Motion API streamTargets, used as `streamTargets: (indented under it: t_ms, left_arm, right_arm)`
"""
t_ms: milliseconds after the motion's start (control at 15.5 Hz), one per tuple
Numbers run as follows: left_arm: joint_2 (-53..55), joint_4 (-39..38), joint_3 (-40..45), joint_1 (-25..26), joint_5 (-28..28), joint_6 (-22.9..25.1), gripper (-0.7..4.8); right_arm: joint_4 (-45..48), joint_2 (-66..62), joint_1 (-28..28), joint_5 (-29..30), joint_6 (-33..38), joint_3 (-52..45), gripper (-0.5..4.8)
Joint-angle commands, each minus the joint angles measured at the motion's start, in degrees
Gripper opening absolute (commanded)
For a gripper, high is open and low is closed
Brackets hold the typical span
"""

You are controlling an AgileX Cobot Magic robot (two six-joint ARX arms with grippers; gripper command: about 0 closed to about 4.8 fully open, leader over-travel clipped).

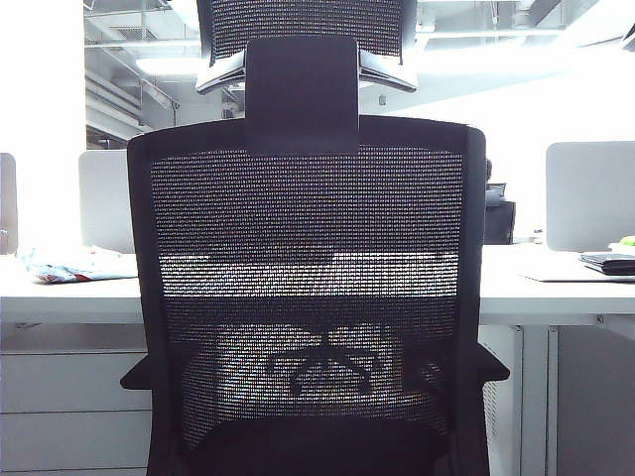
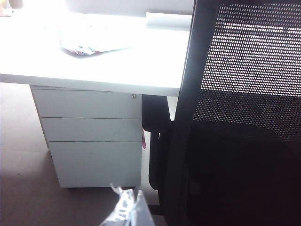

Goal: Push the black chair under the table.

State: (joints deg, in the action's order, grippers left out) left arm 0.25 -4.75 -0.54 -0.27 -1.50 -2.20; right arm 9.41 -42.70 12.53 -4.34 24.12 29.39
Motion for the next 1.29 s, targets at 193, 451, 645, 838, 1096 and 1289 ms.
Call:
streamTargets:
  t_ms: [193, 451, 645, 838, 1096, 1289]
  left_arm:
    - [0.0, 1.2, 0.0, 0.0, 0.2, 0.3, -0.05]
    - [0.0, 1.0, 0.0, 0.0, 0.2, 0.3, -0.05]
    - [0.0, 1.0, 0.0, 0.0, 0.2, 0.3, -0.05]
    - [0.0, 1.0, 0.0, 0.0, 0.2, 0.3, -0.05]
    - [0.0, 1.0, 0.0, 0.0, 0.2, 0.3, -0.05]
    - [0.0, 1.0, 0.0, 0.0, 0.2, 0.3, -0.05]
  right_arm:
    - [0.6, 0.1, 0.1, 0.0, -0.3, 0.2, -0.01]
    - [0.6, 0.1, 0.1, 0.0, -0.3, 0.1, -0.01]
    - [0.6, 0.1, 0.1, 0.0, -0.3, 0.1, -0.01]
    - [0.6, 0.1, 0.1, 0.0, -0.3, 0.2, -0.01]
    - [0.6, 0.1, 0.1, 0.0, -0.3, 0.1, -0.01]
    - [-0.3, 0.7, 0.3, -0.2, -1.9, 0.2, -0.01]
